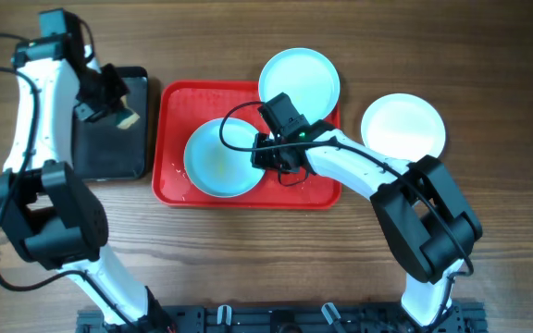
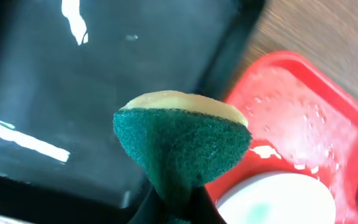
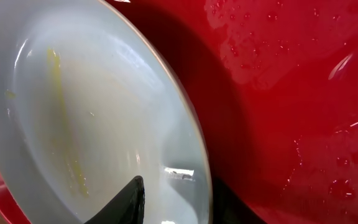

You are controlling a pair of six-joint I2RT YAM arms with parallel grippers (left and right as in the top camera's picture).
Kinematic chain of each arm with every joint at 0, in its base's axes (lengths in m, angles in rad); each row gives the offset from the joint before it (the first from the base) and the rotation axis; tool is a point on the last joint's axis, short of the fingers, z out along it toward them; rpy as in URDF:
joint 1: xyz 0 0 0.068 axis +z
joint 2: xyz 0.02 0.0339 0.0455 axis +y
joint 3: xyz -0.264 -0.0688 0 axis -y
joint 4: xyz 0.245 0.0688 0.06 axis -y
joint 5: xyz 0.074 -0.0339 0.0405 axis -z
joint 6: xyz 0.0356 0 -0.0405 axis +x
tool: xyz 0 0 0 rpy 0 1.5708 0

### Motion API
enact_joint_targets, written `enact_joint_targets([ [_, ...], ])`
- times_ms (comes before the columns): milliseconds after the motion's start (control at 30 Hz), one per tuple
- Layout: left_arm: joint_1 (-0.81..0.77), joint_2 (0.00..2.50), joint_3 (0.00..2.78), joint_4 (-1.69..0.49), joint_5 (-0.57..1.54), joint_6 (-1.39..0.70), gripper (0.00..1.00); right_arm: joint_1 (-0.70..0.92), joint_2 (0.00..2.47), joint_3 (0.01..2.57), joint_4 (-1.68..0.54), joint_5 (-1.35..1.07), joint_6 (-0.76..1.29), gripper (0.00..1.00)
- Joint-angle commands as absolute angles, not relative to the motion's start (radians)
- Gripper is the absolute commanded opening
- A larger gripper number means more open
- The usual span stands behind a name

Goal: Clean dirty plates on tray and stack at the side
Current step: 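Bring the sponge in left gripper onto the teal-rimmed plate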

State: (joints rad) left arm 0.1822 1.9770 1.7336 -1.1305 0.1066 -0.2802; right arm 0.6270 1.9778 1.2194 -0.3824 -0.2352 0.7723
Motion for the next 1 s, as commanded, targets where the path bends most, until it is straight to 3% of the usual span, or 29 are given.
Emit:
enact_joint_targets([
  [0, 0.106, 1.977, 1.732, -1.144, 0.134, -0.181, 0.04, 0.628, 1.996, 1.244, -0.375, -0.229, 0.735, 0.33],
  [333, -0.030, 1.977, 1.709, -1.209, 0.138, -0.125, 0.04, 0.628, 2.002, 1.246, -0.328, -0.229, 0.720, 0.30],
  [700, -0.149, 1.977, 1.471, -1.042, 0.142, -0.226, 0.04, 0.628, 2.006, 1.246, -0.312, -0.252, 0.690, 0.29],
  [967, -0.195, 1.977, 1.377, -0.964, 0.150, -0.226, 0.04, 0.624, 2.007, 1.245, -0.322, -0.253, 0.691, 0.16],
])
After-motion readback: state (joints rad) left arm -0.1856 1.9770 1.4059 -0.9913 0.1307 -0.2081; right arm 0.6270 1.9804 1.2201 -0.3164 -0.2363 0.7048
